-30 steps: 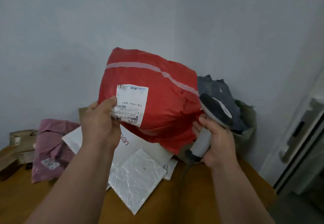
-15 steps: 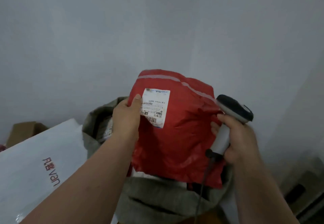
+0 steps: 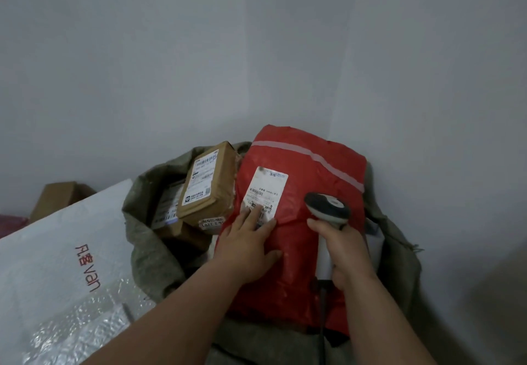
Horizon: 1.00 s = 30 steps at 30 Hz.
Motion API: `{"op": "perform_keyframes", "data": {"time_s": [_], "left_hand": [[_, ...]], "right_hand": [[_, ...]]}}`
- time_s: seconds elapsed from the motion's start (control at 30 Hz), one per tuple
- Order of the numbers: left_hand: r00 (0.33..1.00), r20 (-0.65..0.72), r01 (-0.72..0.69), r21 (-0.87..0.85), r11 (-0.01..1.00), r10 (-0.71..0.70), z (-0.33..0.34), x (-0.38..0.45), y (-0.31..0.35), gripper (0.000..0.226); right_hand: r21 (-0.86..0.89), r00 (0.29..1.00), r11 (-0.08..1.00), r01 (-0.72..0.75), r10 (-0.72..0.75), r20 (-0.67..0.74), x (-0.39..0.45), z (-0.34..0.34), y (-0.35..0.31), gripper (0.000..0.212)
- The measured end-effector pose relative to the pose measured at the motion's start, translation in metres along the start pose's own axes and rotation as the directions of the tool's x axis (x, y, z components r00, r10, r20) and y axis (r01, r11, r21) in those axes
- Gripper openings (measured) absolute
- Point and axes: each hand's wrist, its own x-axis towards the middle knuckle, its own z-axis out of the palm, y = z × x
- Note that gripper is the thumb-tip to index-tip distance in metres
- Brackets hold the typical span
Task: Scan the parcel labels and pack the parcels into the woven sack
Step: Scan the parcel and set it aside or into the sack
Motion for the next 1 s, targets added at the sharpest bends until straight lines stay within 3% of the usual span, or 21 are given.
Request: {"op": "perform_keyframes", "data": {"time_s": [0.1,0.23,0.43,0.67,0.83,1.0], "left_hand": [[0.994,-0.105,0.008,-0.026,1.000,-0.011,-0.003,-0.003,0.003,0.074],[0.964,-0.264,0.005,-0.127,0.992,-0.039,-0.017,-0.023,-0.002,0.065],[0.939,-0.319,0.028,-0.299,0.954,-0.128,-0.041,-0.070,-0.039,0.054],[0.883,-0.363,0.107,-0.464,0.879,-0.299,-0.046,-0.168,-0.136,0.043],[0.836,-0.233,0.307,-0.553,0.775,-0.497,-0.021,-0.252,-0.237,0.044],[0.794,0.016,0.405,-0.759,0.510,-0.607,0.012,-0.309,-0.307,0.051]], "right_hand": [[-0.020,1.000,1.000,0.020,-0.020,0.005,-0.007,-0.002,-0.002,0.019],[-0.005,0.997,0.997,0.080,-0.080,-0.022,-0.025,-0.001,-0.009,0.020],[-0.071,0.981,0.994,0.087,-0.073,0.180,-0.082,0.035,-0.013,0.013],[-0.151,0.957,0.983,0.105,-0.059,0.284,-0.169,0.126,0.033,0.010],[-0.227,0.945,0.972,0.068,0.010,0.327,-0.227,0.205,0.088,0.030],[-0.334,0.914,0.942,0.038,0.103,0.393,-0.260,0.254,0.136,0.031]]}}
